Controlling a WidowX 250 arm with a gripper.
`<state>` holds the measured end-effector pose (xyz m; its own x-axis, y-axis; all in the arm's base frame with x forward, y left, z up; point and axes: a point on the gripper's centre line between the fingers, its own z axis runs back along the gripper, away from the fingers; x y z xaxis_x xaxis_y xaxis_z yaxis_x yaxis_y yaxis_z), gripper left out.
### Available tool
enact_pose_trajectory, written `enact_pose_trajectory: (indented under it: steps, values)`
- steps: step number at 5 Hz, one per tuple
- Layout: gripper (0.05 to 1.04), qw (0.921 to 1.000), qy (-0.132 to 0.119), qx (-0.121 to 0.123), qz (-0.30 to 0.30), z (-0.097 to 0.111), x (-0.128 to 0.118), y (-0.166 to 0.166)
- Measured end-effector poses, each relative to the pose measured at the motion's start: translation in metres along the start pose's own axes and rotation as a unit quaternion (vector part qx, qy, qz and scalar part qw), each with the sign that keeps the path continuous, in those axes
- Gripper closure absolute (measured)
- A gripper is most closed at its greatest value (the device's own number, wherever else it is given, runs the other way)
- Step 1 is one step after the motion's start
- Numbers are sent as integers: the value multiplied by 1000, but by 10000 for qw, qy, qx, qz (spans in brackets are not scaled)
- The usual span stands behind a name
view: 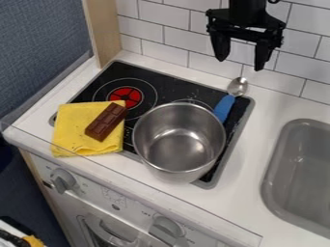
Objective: Move the chocolate bar to the left side of the spoon
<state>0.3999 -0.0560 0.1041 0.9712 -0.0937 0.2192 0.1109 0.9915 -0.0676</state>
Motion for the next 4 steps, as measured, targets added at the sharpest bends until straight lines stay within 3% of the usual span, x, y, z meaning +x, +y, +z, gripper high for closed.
enact_pose_trajectory:
  steps: [1, 2, 3, 4]
  values:
    - [84, 9998, 183, -37, 28, -12, -6, 0]
    - [84, 9991, 208, -327, 188, -11, -15, 8]
    - [84, 9984, -155, -328, 425, 23, -28, 31]
    - [84, 9996, -177, -106, 217, 40, -57, 46]
